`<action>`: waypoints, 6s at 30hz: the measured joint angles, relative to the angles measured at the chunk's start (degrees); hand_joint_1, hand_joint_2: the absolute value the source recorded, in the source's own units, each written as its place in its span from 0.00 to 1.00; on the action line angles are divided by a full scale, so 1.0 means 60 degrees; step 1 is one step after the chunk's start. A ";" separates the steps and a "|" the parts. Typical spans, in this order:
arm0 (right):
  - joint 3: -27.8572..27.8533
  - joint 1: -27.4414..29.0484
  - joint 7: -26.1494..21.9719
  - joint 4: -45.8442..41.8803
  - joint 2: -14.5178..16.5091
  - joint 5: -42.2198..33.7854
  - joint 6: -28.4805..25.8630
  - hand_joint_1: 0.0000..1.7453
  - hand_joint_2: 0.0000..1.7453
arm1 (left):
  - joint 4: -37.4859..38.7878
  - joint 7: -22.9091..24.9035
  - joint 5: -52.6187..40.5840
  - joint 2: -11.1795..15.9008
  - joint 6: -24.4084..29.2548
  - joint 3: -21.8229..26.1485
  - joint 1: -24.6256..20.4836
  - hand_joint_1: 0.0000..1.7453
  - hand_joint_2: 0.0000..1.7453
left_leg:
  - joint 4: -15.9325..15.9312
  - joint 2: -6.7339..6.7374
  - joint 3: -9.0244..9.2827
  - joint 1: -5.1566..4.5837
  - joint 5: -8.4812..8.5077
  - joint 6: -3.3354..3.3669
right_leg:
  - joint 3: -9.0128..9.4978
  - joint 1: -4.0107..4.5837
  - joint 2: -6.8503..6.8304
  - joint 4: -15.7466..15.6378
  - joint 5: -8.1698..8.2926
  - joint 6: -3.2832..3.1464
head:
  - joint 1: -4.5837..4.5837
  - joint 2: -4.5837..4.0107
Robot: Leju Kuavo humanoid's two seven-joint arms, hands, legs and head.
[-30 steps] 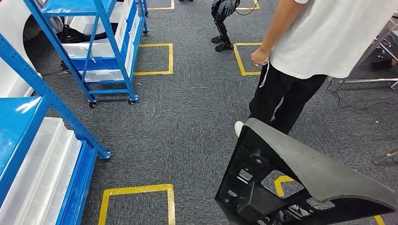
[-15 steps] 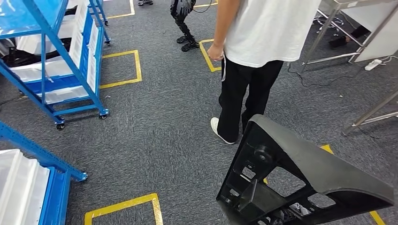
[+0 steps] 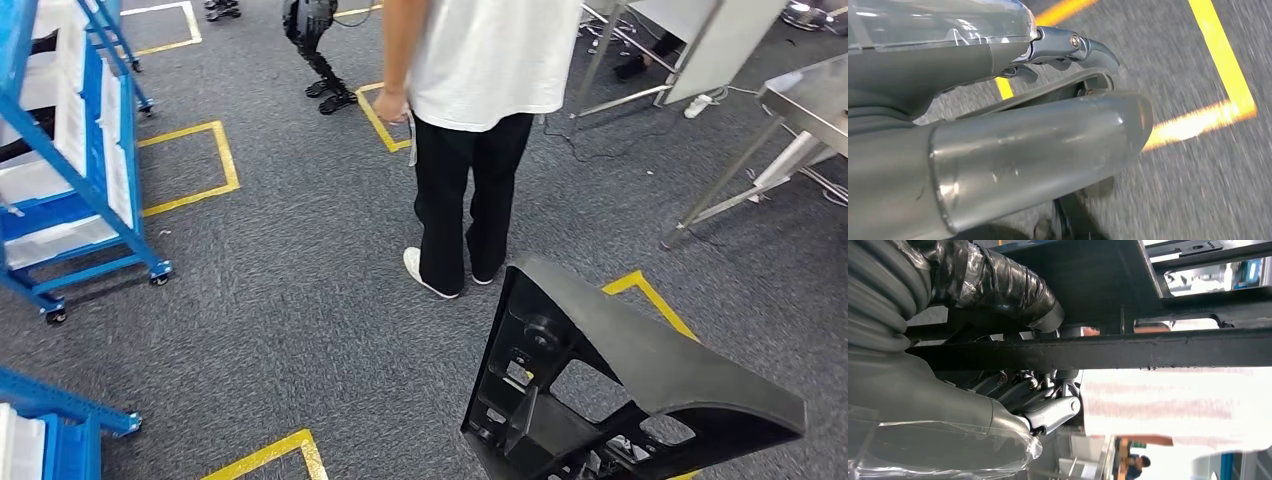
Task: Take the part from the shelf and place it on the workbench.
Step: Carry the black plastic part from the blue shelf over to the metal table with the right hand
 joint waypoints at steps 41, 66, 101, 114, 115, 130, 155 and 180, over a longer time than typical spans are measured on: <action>-0.0147 -0.0265 -0.0001 0.0365 0.0158 0.0332 0.0231 1.00 1.00 | 0.0004 -0.0040 -0.0107 -0.0044 -0.0126 -0.0004 -0.0113 0.00 0.00 | 0.1302 -0.0370 -0.0226 0.0111 -0.1113 -0.0564 | 0.0998 -0.0050 0.0058 -0.1886 0.0653 -0.0413 | 0.0015 0.0003; -0.0147 -0.0440 0.0003 0.0779 0.0206 0.0549 0.0093 1.00 1.00 | 0.0004 0.0022 -0.0071 -0.0065 -0.0132 -0.0004 -0.0057 0.00 0.00 | 0.0046 -0.0313 0.0077 -0.0037 -0.0188 -0.0216 | 0.1139 0.0070 -0.0020 -0.1827 0.0419 -0.0170 | 0.0074 0.0001; 0.0373 -0.0544 0.0032 0.1361 -0.0107 0.0644 -0.1032 1.00 1.00 | -0.0011 0.0169 -0.0064 0.0067 -0.0140 -0.0004 -0.0040 0.00 0.00 | 0.0470 -0.0557 0.0546 0.0042 -0.0670 -0.0383 | 0.0849 -0.0045 0.0127 -0.1669 0.0510 -0.0368 | 0.0079 0.0004; 0.0479 -0.0572 0.0100 0.1413 -0.0119 0.0641 -0.1211 1.00 1.00 | -0.0012 0.0249 -0.0059 0.0111 -0.0158 -0.0005 0.0035 0.00 0.00 | 0.0416 -0.0671 -0.0873 -0.0311 0.0232 0.0281 | 0.1969 0.0174 0.0261 -0.1785 -0.0190 -0.0342 | 0.0056 0.0002; 0.0487 -0.0574 0.0107 0.1420 -0.0127 0.0641 -0.1212 1.00 1.00 | -0.0011 0.0253 -0.0057 0.0106 -0.0158 -0.0004 0.0050 0.00 0.00 | 0.0310 -0.0668 -0.0738 -0.0282 0.0276 0.0305 | 0.2023 0.0176 0.0248 -0.1704 -0.0170 -0.0297 | 0.0054 0.0002; 0.0492 -0.0627 0.0139 0.1437 -0.0218 0.0638 -0.1367 1.00 1.00 | -0.0012 0.0280 -0.0071 0.0074 -0.0169 -0.0004 0.0012 0.00 0.00 | 0.0305 -0.0652 0.0375 -0.0175 -0.0573 -0.0081 | 0.0880 0.0065 0.0073 -0.1621 0.0410 -0.0297 | 0.0096 0.0003; -0.1127 -0.1832 0.1590 0.0943 -0.0435 0.2828 -0.4840 1.00 1.00 | -0.0012 0.0282 -0.0209 0.0188 -0.0343 -0.0007 0.0065 0.00 0.00 | 0.0289 -0.0718 0.0191 -0.0223 -0.0492 0.0299 | 0.0278 0.0105 0.0129 -0.0375 -0.0350 -0.0116 | 0.0070 0.0001; -0.0856 -0.2110 0.1612 0.0667 -0.0644 0.2456 -0.5186 1.00 1.00 | 0.0004 0.0255 -0.0199 0.0217 -0.0308 -0.0007 -0.0026 0.00 0.00 | 0.0312 -0.0629 -0.0703 0.0012 0.0238 0.0149 | 0.0930 -0.0072 0.0251 -0.0585 -0.0777 0.0142 | 0.0042 0.0000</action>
